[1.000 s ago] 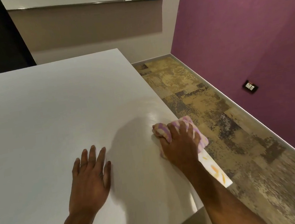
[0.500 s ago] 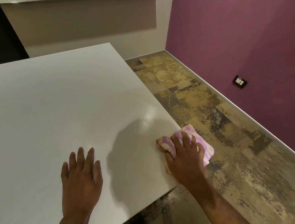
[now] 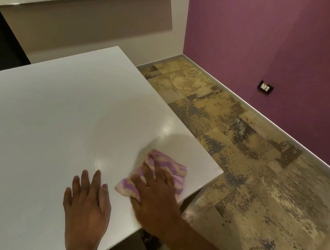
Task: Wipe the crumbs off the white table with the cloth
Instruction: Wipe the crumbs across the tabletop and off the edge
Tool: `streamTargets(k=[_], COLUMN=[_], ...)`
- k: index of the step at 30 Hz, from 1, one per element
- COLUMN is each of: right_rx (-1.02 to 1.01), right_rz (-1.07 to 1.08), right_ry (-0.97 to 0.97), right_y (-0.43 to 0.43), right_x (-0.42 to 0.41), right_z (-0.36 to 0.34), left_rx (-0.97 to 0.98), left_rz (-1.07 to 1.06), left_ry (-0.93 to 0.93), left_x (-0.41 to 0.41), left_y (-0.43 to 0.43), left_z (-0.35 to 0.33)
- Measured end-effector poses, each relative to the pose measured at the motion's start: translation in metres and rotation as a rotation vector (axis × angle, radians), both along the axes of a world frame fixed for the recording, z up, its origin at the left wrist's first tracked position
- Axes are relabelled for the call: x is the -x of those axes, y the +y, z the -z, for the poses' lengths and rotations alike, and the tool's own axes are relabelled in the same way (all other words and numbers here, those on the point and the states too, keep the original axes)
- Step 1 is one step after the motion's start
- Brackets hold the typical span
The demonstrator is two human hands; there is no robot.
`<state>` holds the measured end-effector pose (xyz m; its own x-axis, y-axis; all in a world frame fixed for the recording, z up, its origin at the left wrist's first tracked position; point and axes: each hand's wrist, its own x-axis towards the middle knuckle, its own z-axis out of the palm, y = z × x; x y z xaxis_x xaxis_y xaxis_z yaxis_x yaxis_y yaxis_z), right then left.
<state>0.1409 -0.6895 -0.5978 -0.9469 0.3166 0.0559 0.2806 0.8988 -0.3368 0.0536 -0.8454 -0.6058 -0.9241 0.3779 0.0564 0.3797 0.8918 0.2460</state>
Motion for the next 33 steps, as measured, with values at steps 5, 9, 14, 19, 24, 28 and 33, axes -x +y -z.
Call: streamTargets(k=[5, 9, 14, 19, 24, 28, 33], right_rx=[-0.024, -0.03, -0.024, -0.07, -0.078, -0.074, -0.079], right_rz=[-0.044, 0.08, 0.257, 0.384, 0.33, 0.212, -0.04], right_ry=[0.019, 0.028, -0.035, -0.045, -0.072, 0.023, 0.057], right_y=[0.004, 0.043, 0.099, 0.112, 0.089, 0.044, -0.039], right_x=[0.027, 0.035, 0.019, -0.017, -0.042, -0.053, -0.039], right_z=[-0.001, -0.003, -0.003, -0.004, -0.002, -0.002, 0.002], left_rx=[-0.013, -0.041, -0.053, -0.121, -0.196, -0.165, -0.246], left_rz=[0.007, 0.007, 0.003, -0.008, -0.018, -0.097, -0.144], left_ry=[-0.005, -0.013, -0.023, -0.051, -0.094, -0.099, -0.112], left_x=[-0.006, -0.007, -0.005, -0.003, 0.0, 0.0, 0.0], left_y=[-0.004, -0.007, -0.009, -0.012, -0.018, -0.033, -0.046], left_z=[0.001, 0.003, 0.006, 0.009, 0.003, -0.001, -0.007])
